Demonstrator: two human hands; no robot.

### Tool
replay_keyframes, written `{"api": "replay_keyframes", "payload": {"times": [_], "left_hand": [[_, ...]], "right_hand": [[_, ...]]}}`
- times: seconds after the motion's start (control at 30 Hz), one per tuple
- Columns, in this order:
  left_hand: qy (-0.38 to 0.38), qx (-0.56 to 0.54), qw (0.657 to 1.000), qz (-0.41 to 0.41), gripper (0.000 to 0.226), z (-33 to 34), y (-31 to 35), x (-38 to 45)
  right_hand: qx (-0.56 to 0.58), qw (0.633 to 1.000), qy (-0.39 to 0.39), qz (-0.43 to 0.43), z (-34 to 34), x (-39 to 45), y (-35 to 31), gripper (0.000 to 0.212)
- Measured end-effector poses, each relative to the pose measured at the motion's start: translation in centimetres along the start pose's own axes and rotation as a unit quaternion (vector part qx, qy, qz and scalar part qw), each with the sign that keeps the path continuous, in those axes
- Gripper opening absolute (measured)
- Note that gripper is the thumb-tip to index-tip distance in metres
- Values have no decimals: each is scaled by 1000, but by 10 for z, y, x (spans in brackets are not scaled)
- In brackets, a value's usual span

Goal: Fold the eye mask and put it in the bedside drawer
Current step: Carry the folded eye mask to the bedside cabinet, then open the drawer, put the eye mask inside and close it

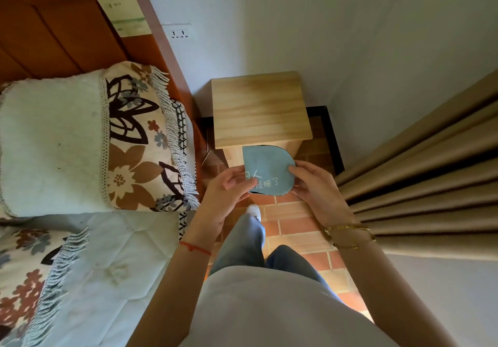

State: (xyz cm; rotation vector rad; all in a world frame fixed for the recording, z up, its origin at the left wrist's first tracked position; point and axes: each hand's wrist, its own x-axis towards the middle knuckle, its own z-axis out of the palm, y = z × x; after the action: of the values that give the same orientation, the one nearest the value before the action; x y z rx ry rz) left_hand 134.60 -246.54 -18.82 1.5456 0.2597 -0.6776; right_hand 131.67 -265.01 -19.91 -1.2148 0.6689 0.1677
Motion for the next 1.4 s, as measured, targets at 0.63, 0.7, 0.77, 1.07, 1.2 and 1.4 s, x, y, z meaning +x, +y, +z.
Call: {"api": "replay_keyframes", "payload": {"times": [0.63,0.7,0.77,1.07,1.2,1.4], "left_hand": [[-59,42,997,39,38,3,-203,254],[-68,28,996,50,34,7,-219,276],[-72,29,995,61,30,9,-232,298],[-72,115,985,108,37,14,-274,362],[-72,119,983,120,34,13,-282,373],[-131,33,990,48,29,12,-291,401]], "right_hand": [[36,999,14,-12,-77,246,201,16],[54,998,8,-24,-87,267,217,14],[53,998,-1,-45,-95,286,231,12],[54,994,-10,-94,-116,355,285,15],[60,993,-20,-101,-117,364,296,8],[85,991,-1,-102,-125,370,300,10]]}}
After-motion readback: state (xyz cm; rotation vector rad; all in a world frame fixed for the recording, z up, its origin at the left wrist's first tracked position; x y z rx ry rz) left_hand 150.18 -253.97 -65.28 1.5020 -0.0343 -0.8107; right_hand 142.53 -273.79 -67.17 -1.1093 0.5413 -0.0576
